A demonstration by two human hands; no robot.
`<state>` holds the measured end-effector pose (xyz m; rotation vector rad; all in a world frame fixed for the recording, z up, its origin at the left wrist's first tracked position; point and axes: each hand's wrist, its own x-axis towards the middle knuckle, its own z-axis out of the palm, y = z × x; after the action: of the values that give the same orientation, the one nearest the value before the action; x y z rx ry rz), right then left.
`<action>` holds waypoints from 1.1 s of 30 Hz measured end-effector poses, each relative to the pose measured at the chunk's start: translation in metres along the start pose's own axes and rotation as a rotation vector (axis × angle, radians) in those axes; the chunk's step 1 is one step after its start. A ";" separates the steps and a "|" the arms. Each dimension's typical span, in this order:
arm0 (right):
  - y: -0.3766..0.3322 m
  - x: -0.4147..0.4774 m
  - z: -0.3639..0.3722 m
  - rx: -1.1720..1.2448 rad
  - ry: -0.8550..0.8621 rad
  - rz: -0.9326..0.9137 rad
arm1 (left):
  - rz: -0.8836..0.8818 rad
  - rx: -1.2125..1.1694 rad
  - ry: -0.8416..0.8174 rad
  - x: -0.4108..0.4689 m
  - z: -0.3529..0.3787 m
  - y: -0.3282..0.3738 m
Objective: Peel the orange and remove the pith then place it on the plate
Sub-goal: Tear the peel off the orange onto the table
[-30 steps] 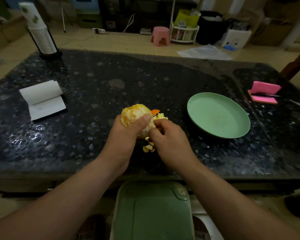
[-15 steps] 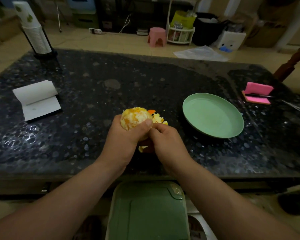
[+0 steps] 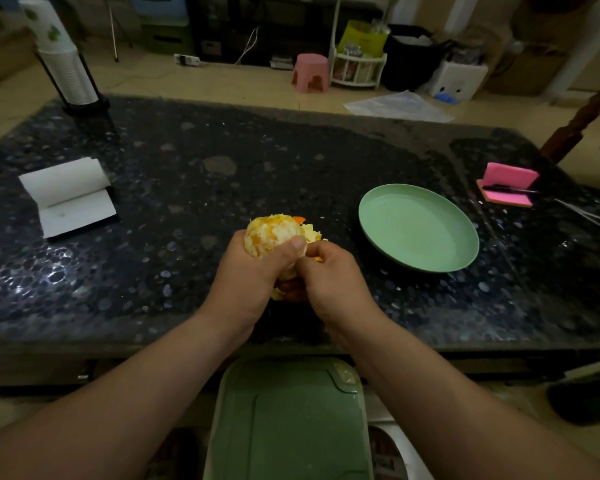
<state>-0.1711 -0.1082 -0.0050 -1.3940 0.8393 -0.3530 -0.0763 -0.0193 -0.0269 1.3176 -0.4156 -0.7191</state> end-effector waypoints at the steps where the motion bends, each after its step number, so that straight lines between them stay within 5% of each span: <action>1: 0.001 0.000 0.000 0.001 -0.002 -0.009 | -0.004 -0.011 -0.003 -0.001 0.000 0.001; 12: -0.008 0.004 -0.007 0.132 -0.040 0.015 | -0.134 -0.236 0.006 0.000 -0.006 0.028; 17: -0.008 0.005 -0.015 -0.372 0.100 -0.246 | -0.249 -0.385 0.045 0.003 -0.016 0.031; 22: -0.012 -0.004 -0.010 -0.262 -0.120 -0.255 | -0.286 -0.459 -0.083 0.005 -0.022 0.034; 33: -0.011 -0.008 -0.010 -0.300 0.080 -0.520 | -0.262 -0.350 -0.255 0.011 -0.030 0.047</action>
<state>-0.1803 -0.1121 0.0081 -1.8892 0.5979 -0.7055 -0.0379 -0.0013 0.0108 0.9597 -0.3047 -1.1323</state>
